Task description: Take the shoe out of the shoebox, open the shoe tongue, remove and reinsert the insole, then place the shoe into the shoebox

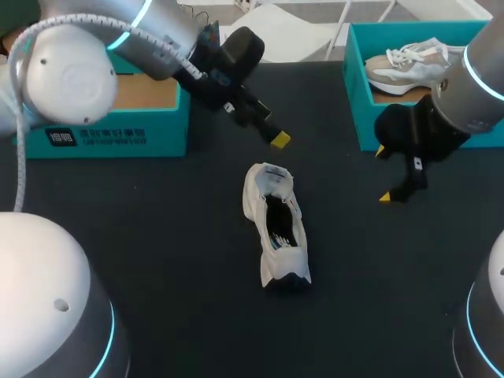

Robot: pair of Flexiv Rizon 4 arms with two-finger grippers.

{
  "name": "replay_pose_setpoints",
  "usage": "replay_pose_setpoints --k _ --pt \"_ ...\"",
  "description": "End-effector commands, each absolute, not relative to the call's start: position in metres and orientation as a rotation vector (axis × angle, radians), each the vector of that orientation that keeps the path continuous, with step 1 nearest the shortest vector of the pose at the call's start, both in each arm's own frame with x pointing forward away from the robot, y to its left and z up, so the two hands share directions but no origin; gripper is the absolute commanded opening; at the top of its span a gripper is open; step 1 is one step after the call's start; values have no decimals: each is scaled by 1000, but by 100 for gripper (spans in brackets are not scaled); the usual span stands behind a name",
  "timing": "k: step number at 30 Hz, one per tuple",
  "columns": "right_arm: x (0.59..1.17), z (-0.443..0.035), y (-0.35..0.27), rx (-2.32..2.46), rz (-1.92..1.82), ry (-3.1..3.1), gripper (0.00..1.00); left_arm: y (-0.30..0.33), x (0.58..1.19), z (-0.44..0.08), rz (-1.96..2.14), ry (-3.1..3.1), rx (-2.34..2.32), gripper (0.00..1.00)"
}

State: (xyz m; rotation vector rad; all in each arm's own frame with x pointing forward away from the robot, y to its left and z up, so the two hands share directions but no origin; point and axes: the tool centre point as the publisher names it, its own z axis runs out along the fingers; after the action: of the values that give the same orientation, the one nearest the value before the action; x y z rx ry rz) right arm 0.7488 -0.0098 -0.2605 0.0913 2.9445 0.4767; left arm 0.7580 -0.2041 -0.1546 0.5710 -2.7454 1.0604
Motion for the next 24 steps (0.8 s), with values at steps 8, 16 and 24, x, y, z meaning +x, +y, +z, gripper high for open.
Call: replay_pose_setpoints --k 8,16,24 --pt "749 -261 -9 91 474 2944 100 -198 755 -162 901 -2925 127 100" --pt "749 -261 -9 91 474 2944 100 -180 766 -169 576 -2918 -716 100" --pt "749 -261 -9 91 474 2944 100 -174 772 -173 421 -2919 -852 100"
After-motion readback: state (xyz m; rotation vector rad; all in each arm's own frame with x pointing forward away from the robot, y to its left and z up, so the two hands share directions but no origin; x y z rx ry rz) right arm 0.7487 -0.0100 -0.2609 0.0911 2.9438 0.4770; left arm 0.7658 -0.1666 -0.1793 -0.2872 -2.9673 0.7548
